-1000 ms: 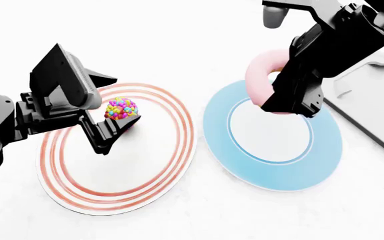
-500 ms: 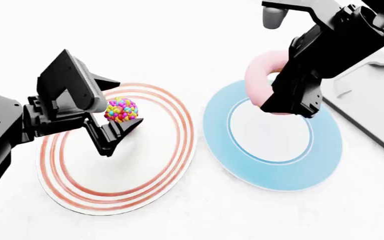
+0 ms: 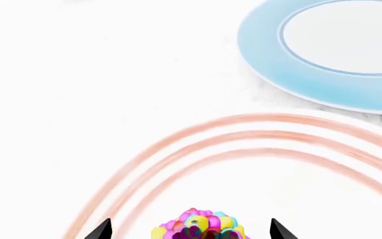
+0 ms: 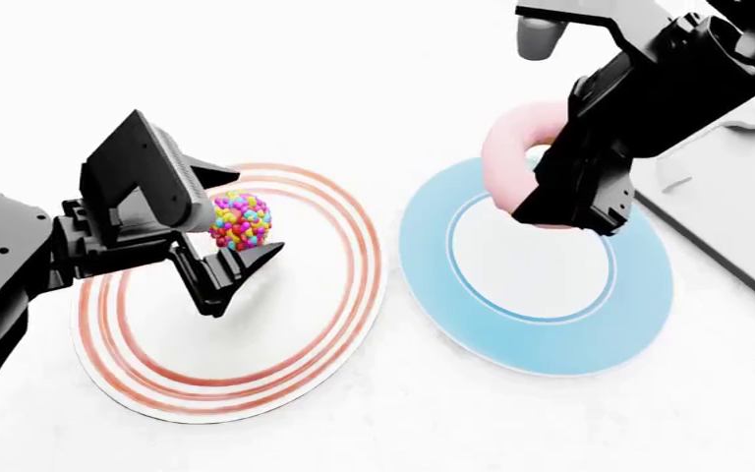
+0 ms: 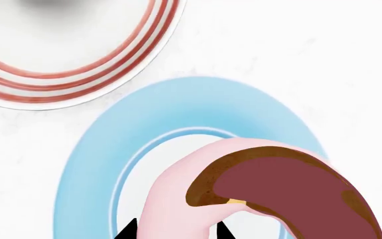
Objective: Move the dessert items from the plate to the tray.
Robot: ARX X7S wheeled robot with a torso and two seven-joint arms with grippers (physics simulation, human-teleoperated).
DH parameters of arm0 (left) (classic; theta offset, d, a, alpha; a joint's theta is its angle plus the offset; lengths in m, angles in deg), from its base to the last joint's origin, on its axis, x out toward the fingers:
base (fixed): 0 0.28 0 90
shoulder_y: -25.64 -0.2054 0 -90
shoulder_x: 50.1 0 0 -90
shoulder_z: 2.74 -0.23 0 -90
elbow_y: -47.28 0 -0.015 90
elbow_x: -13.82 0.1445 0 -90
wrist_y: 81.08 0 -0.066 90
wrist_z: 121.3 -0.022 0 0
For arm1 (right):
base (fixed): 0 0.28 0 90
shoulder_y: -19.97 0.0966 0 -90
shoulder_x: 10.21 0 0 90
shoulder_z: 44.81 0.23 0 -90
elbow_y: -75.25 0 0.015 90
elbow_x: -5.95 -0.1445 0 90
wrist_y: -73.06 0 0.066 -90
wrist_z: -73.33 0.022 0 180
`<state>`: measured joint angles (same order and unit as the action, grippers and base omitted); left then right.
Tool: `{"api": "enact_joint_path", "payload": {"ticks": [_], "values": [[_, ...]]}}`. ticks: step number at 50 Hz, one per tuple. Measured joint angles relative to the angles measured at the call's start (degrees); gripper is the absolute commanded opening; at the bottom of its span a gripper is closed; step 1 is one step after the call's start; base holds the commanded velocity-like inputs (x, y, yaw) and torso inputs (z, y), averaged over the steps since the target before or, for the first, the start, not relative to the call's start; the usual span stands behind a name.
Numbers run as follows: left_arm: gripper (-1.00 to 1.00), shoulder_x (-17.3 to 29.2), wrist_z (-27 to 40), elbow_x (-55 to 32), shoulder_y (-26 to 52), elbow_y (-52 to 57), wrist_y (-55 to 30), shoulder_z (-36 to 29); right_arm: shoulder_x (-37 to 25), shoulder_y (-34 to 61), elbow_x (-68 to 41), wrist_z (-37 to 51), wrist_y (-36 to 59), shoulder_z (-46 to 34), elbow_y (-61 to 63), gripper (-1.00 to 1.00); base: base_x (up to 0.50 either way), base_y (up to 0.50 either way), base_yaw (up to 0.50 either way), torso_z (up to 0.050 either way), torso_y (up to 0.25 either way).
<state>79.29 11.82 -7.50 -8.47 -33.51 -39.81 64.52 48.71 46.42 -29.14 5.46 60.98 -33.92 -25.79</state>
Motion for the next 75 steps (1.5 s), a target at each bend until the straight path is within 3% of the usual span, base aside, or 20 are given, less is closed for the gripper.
{"api": "enact_joint_path", "payload": {"ticks": [35,36,59,75], "values": [[1.00,-0.22,0.56,0.19,-0.75,-1.30,1.28,-1.07,-0.50,-0.46,-1.40,1.52,0.81,0.78,1.04,-1.00,0.00,0.00,0.00,0.000,0.000],[-1.00,-0.22,0.57,0.16,-0.74,-1.33,1.30,-1.09,-0.51,-0.47,-1.43,1.56,0.81,0.80,1.05,-1.00,0.00,0.00,0.00,0.000,0.000],[-1.00,-0.63,0.64,0.65,0.02,-1.96,1.57,-1.01,-0.69,-0.22,-2.07,2.24,0.95,1.05,1.37,-1.00,0.00,0.00,0.00,0.000,0.000],[-1.00,-4.30,0.68,-2.50,9.83,-4.70,-1.01,3.27,-0.98,0.82,-2.56,2.89,1.75,1.52,2.21,-1.00,0.00,0.00,0.00,0.000,0.000]]}}
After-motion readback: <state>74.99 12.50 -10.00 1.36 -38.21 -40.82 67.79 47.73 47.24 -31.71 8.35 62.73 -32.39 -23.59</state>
